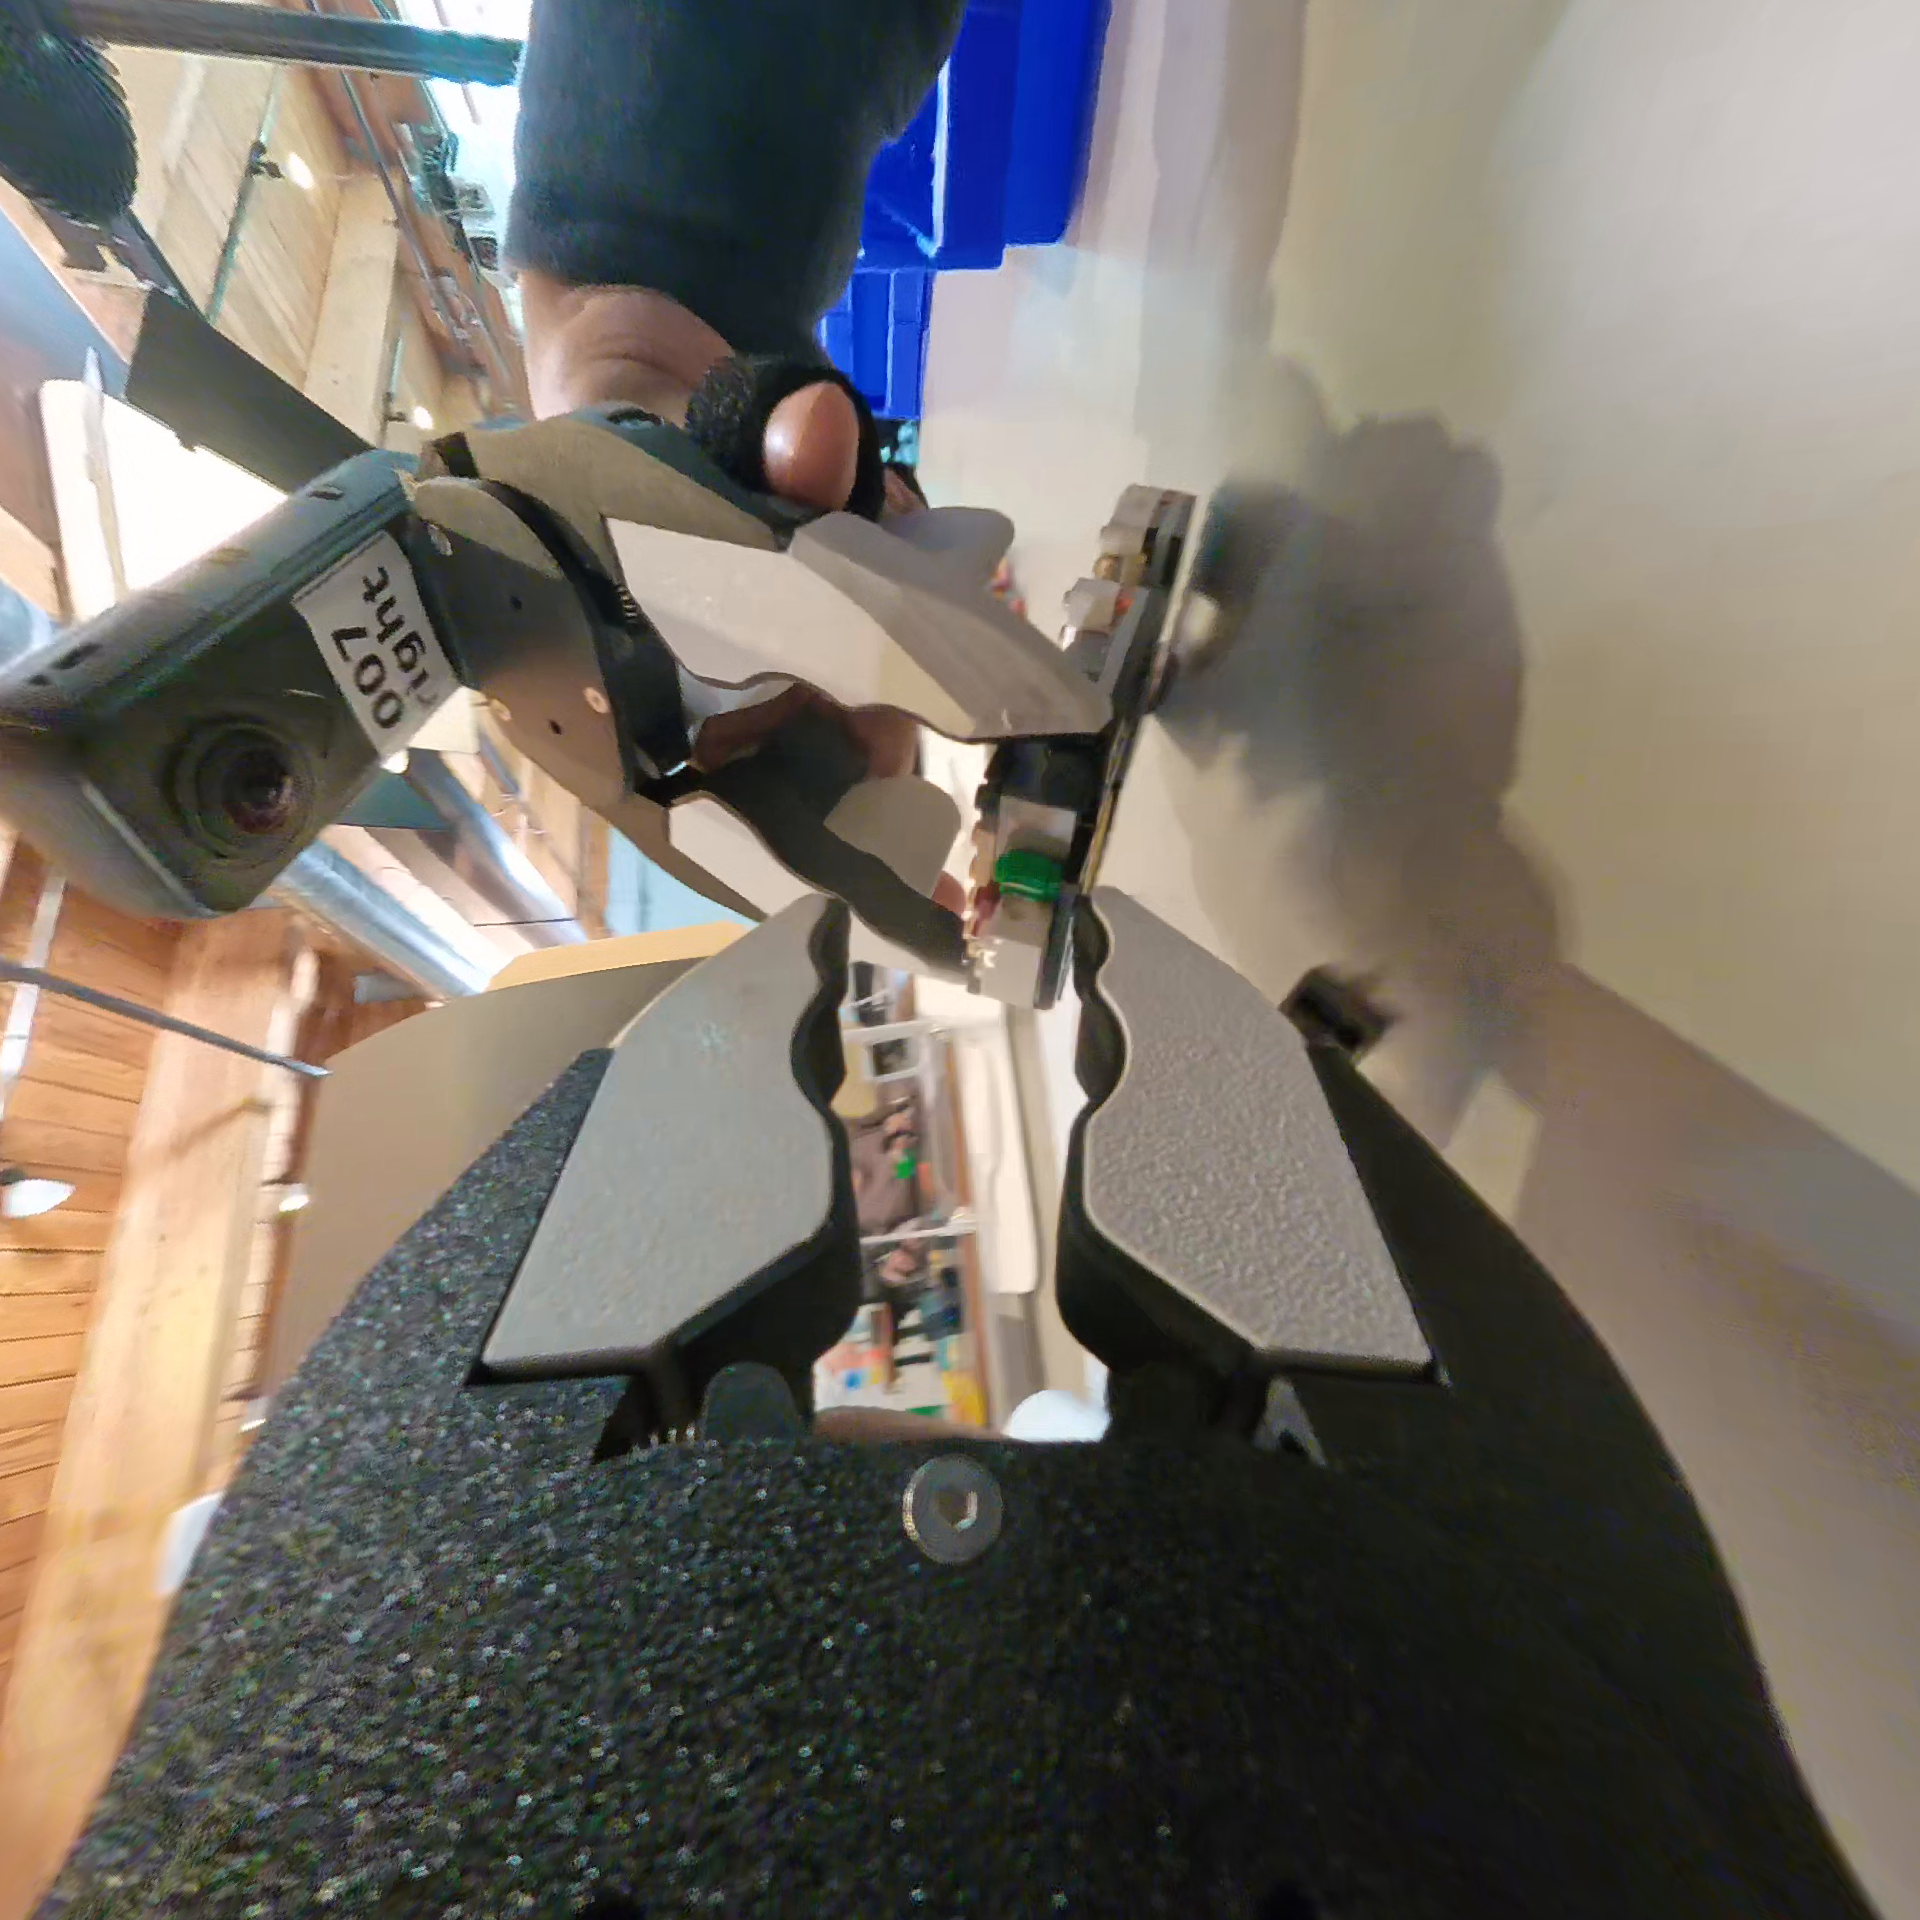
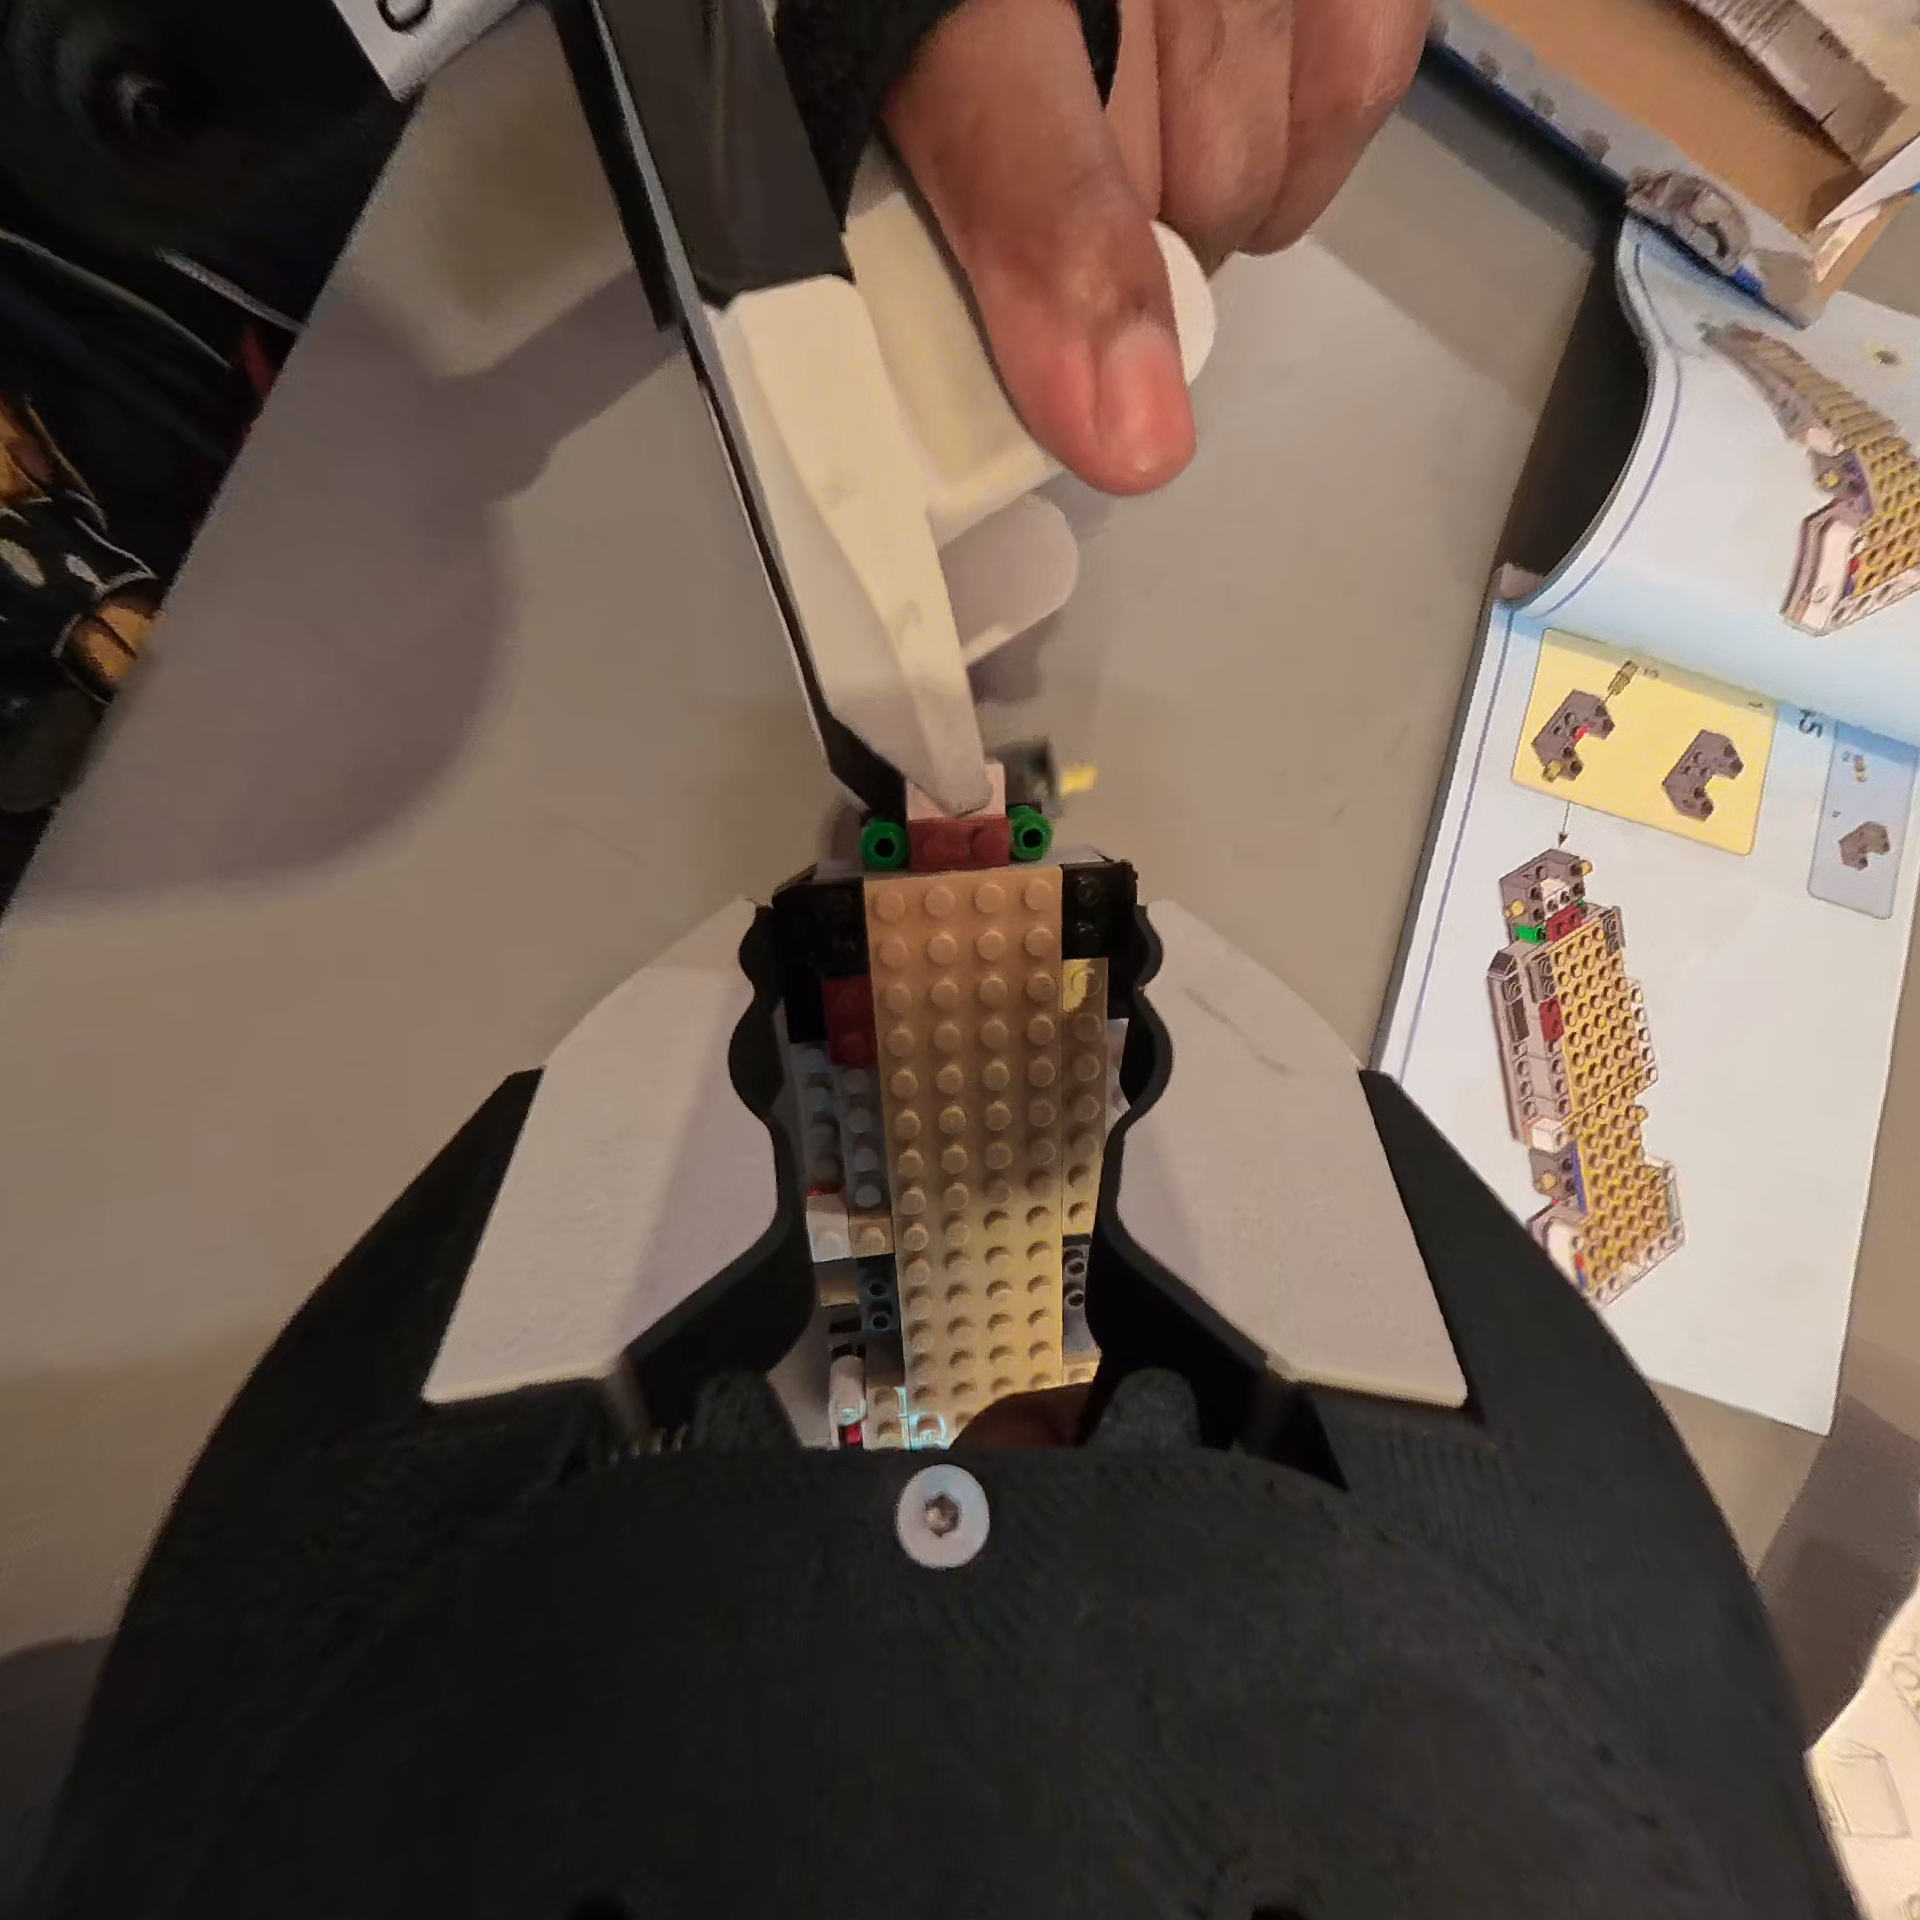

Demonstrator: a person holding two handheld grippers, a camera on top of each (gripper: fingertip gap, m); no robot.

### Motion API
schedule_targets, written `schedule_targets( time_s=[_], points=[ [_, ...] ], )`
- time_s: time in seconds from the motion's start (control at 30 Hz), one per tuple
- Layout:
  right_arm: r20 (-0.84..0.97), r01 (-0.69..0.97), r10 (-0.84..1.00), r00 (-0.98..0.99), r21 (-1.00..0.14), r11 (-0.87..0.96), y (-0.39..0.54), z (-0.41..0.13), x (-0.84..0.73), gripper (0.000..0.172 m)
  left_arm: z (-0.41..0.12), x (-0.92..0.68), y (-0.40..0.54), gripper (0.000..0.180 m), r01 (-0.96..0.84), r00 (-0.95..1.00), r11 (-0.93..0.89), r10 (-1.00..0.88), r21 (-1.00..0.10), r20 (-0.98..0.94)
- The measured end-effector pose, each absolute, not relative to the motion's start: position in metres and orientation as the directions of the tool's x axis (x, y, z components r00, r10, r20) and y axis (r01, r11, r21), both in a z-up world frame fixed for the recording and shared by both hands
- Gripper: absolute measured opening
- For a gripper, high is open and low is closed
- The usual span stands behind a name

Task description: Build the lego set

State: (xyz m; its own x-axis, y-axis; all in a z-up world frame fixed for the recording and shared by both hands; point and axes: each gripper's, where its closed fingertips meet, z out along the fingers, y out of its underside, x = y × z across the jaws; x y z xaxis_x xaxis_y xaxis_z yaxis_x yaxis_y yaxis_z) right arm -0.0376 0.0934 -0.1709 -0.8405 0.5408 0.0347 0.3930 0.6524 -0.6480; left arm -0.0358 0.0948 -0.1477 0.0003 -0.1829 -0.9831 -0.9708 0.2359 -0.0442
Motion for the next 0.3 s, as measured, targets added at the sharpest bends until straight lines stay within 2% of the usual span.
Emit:
schedule_targets(
  time_s=[0.13,0.3],
  points=[
    [0.027,0.432,0.547,-0.837,-0.581,0.690,0.099,-0.187,-0.034,0.064,-0.166,-0.045,0.092,0.044,-0.957,0.150,0.189,-0.319,-0.218,-0.936],
    [0.022,0.491,0.578,-0.816,-0.502,0.712,0.116,-0.205,-0.032,0.064,-0.178,-0.071,0.089,0.048,-0.808,0.504,0.000,-0.518,-0.589,-0.691]
  ],
)
